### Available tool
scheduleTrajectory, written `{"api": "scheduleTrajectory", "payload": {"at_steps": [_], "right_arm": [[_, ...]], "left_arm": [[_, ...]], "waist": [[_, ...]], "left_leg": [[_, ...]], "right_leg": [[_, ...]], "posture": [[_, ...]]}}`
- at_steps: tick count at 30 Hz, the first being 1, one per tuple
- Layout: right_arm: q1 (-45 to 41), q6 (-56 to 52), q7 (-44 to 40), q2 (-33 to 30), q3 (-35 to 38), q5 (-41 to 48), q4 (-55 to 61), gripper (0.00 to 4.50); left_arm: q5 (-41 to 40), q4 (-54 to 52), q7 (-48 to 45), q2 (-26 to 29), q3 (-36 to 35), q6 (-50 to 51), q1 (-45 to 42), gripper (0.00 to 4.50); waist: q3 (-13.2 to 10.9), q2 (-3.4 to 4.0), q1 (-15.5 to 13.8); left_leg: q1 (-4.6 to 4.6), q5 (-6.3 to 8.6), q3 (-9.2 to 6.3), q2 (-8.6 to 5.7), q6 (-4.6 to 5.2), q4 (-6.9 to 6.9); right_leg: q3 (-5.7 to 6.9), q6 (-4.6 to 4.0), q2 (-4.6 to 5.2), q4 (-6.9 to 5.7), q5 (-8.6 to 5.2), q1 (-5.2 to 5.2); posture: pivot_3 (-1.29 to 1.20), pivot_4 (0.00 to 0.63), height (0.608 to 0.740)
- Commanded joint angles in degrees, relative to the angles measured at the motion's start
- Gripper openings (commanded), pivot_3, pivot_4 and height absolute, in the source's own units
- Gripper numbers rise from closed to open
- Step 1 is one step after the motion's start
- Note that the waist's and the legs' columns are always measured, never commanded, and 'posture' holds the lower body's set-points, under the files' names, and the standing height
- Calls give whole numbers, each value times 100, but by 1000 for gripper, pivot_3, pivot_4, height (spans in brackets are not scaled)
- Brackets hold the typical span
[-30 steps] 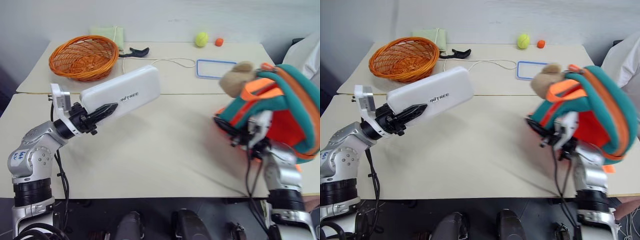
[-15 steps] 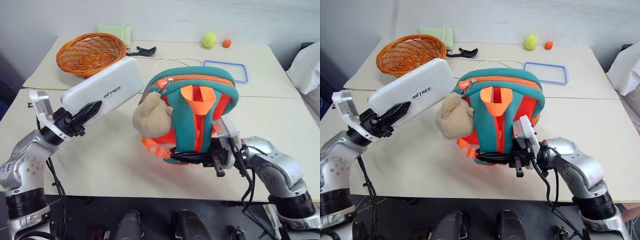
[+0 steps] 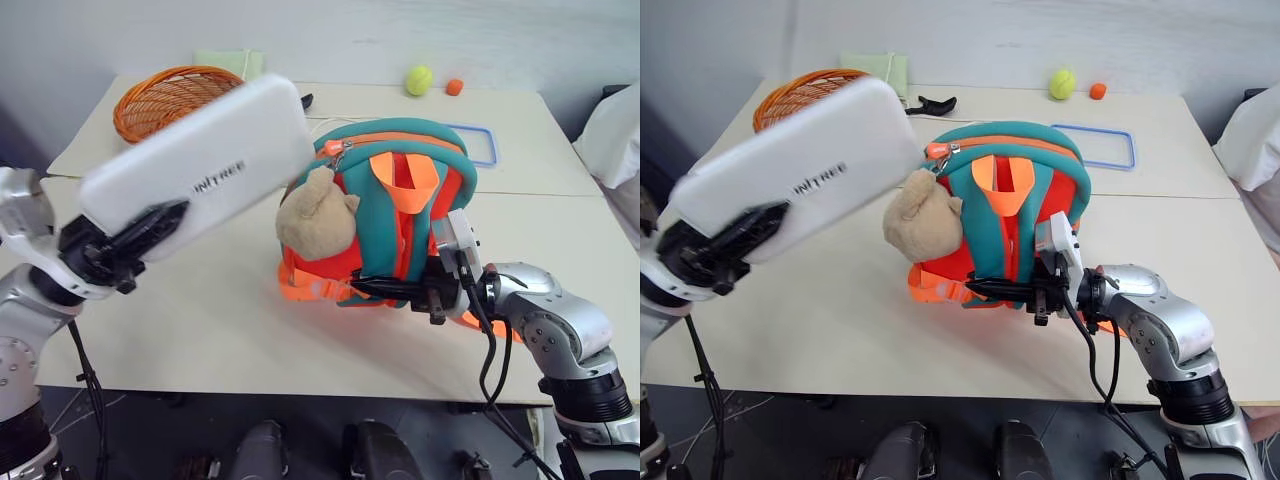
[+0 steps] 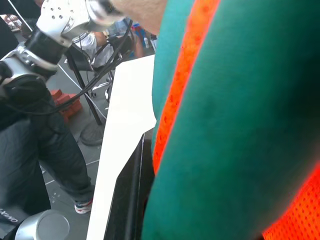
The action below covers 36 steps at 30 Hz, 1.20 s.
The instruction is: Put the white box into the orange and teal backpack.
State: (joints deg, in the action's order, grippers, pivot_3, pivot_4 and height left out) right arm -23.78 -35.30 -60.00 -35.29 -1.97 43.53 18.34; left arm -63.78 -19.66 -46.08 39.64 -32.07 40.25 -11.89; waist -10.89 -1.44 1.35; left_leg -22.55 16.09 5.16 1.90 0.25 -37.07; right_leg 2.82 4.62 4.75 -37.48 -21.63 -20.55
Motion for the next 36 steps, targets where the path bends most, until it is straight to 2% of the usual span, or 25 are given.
{"api": "scheduleTrajectory", "payload": {"at_steps": [1,6,10,11,14,17,22,25,27,31,36], "right_arm": [[-121,104,-14,28,97,-10,74,99],[-163,106,-52,48,76,-65,30,99],[-159,68,-88,8,64,-83,30,99],[-161,62,-97,5,69,-86,30,99],[-171,51,-141,0,60,-92,36,99],[-155,81,-170,6,59,-114,43,99],[-44,193,-171,43,35,-207,91,99],[102,249,-132,84,35,-236,169,99],[236,268,-70,125,47,-223,232,99],[366,326,17,203,47,-249,313,99],[410,407,270,368,95,-311,339,99]], "left_arm": [[677,129,-374,263,555,-338,-131,1209],[1581,800,-679,436,1191,-851,-644,1209],[2782,1234,-1359,870,2355,-1383,-1132,1209],[2971,1361,-1510,793,2630,-1577,-1452,1209],[3071,1645,-1566,344,3179,-1452,-2396,1209],[3773,2259,-1218,-207,3826,-1389,-3308,1209],[3940,3205,-1331,-1384,4119,-1662,-4227,1209],[4348,3681,-1162,-1713,4312,-1735,-4506,1209],[4392,3791,-1143,-1888,4298,-1741,-4578,1925],[4245,3639,-1311,-1903,4074,-1650,-4502,3026],[3922,3629,-1835,-1042,3412,-1467,-4252,4448]], "waist": [[0,0,-1],[0,0,17],[0,0,17],[0,0,0],[0,0,-71],[0,0,-126],[0,0,-126],[-1,-1,-113],[0,-1,-121],[-1,-1,-121],[-1,-1,-15]], "left_leg": [[0,0,0,-1,1,0],[-1,0,3,-3,1,5],[-3,0,5,-4,2,8],[-3,1,5,-4,2,7],[-4,0,5,-10,8,1],[-13,1,6,-13,14,-6],[-60,-2,7,-12,18,-23],[-85,-3,13,-11,17,-27],[-85,-6,13,-8,13,-27],[-83,-17,12,-8,11,-36],[-78,-25,13,-1,0,-30]], "right_leg": [[-1,0,1,0,0,0],[-1,0,1,2,0,-2],[-2,0,2,4,0,-5],[-1,0,2,5,0,-3],[0,0,5,4,0,0],[1,3,6,2,1,-6],[4,9,0,-23,5,-44],[1,10,-4,-34,5,-78],[2,10,-9,-37,5,-81],[-1,10,-5,-33,5,-81],[-4,10,-10,-38,5,-85]], "posture": [[0,150,740],[0,150,740],[0,150,740],[0,150,740],[0,150,740],[0,150,740],[0,150,740],[0,150,740],[0,150,740],[0,150,740],[0,150,740]]}}
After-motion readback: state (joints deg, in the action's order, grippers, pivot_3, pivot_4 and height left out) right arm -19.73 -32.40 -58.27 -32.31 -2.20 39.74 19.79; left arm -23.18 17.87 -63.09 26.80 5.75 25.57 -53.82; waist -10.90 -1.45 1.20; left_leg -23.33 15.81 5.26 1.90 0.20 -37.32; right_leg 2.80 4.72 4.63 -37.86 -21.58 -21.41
